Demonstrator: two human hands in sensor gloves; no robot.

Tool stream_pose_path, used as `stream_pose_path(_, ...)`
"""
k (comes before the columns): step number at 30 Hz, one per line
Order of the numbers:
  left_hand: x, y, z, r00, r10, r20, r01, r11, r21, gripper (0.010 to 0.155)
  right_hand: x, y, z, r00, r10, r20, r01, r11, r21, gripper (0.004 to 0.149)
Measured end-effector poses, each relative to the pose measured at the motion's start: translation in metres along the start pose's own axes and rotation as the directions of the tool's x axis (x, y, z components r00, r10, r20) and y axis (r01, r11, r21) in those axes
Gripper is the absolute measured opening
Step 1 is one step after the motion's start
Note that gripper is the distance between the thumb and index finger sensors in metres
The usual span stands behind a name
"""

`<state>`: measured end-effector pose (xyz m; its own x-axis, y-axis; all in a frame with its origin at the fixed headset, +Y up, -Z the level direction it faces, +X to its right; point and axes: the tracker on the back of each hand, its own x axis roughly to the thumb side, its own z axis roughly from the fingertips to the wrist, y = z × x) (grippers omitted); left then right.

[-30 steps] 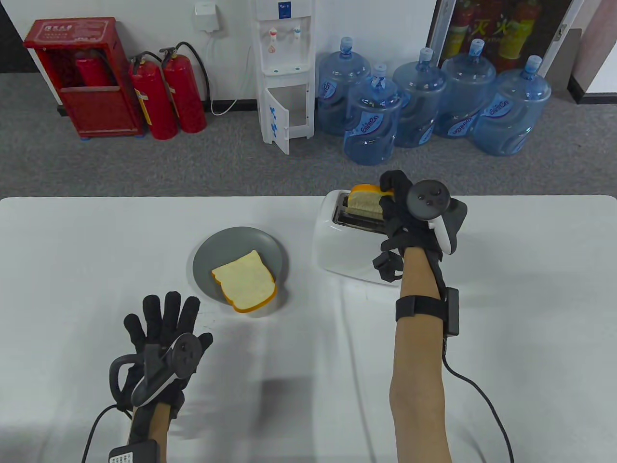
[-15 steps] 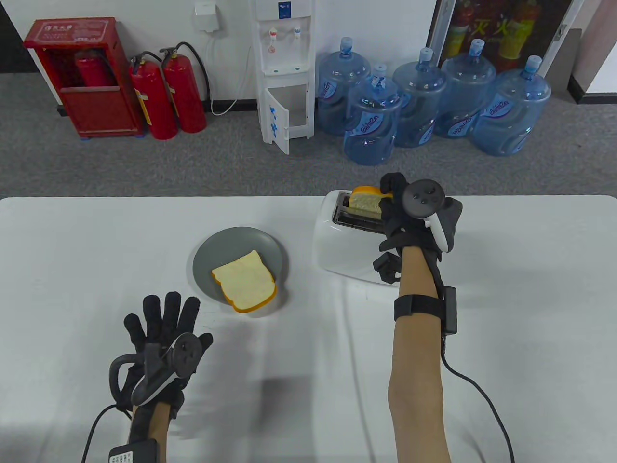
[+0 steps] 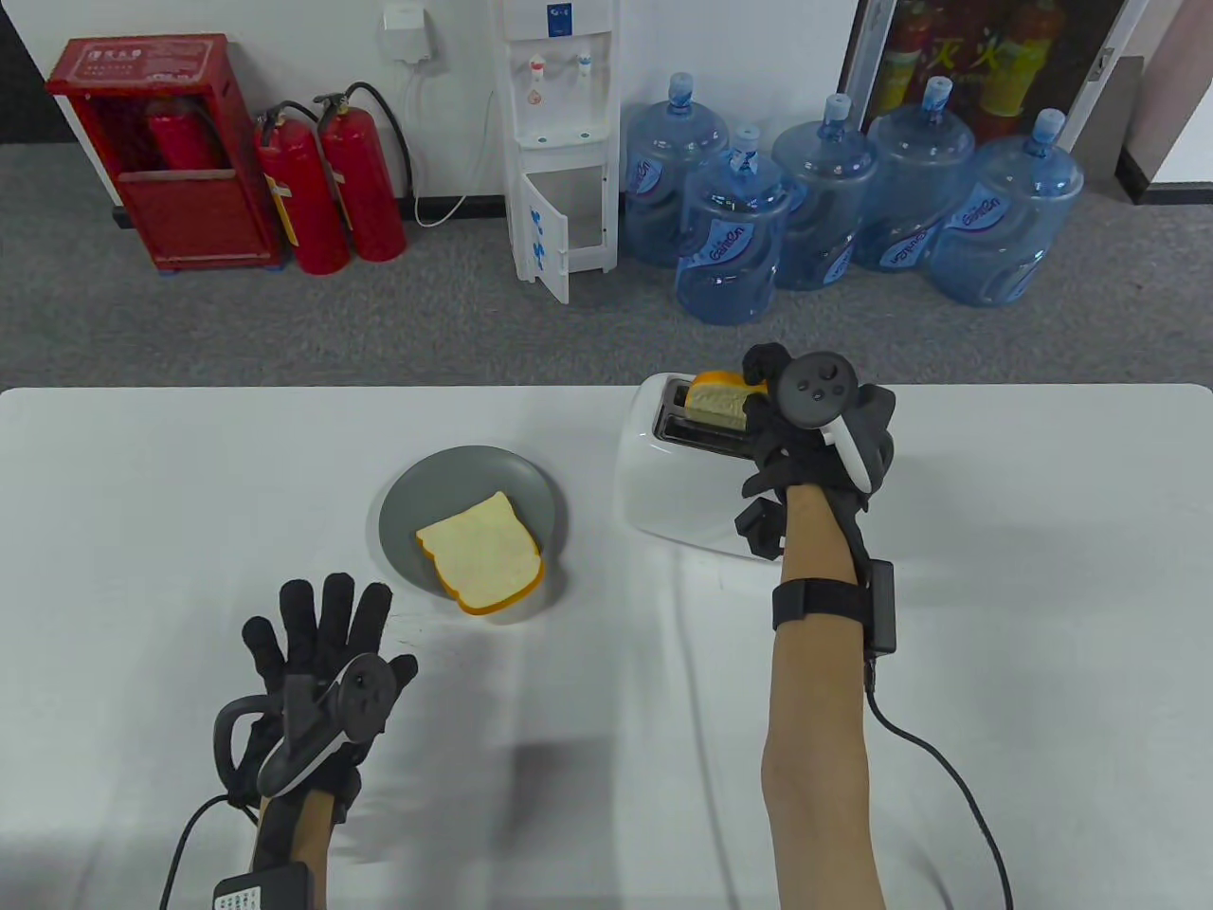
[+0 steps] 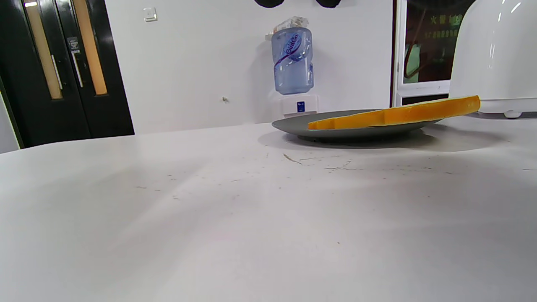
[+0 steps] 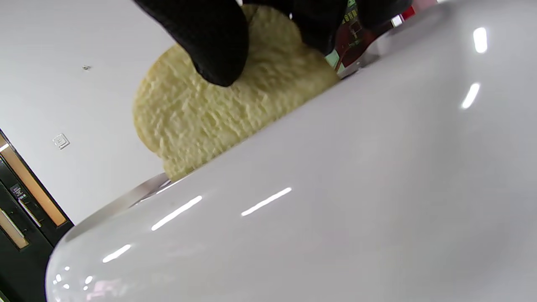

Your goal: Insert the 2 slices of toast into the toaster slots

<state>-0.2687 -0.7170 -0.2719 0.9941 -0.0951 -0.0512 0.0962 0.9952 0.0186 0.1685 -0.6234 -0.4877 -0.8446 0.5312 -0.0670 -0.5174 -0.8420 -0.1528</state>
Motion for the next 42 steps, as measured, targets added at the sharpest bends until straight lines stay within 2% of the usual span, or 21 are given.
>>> stream_pose_path(17, 0.004, 0.0, 0.001, 1.0, 0.008, 0.027, -0.009, 1.0, 0.022, 0.073, 0.013, -0.024, 0.02, 0.998, 0.029, 0.048, -0.027, 0.999, -0.038, 0.05)
stream_pose_path(26, 0.014, 0.006, 0.006, 0.997, 0.025, 0.067, -0.028, 0.998, 0.05, 0.074, 0.017, -0.066, 0.05, 0.996, 0.011, 0.085, -0.001, 0.993, -0.119, 0.056)
stream_pose_path(33, 0.024, 0.01, 0.01, 0.994, 0.033, 0.108, -0.04, 0.997, 0.064, 0.074, 0.022, -0.105, 0.089, 0.99, 0.062, 0.125, -0.026, 0.962, -0.273, 0.064)
stream_pose_path(42, 0.034, 0.013, 0.015, 0.987, 0.059, 0.152, -0.071, 0.995, 0.075, 0.074, 0.02, -0.139, 0.131, 0.978, 0.087, 0.188, -0.02, 0.943, -0.333, 0.066)
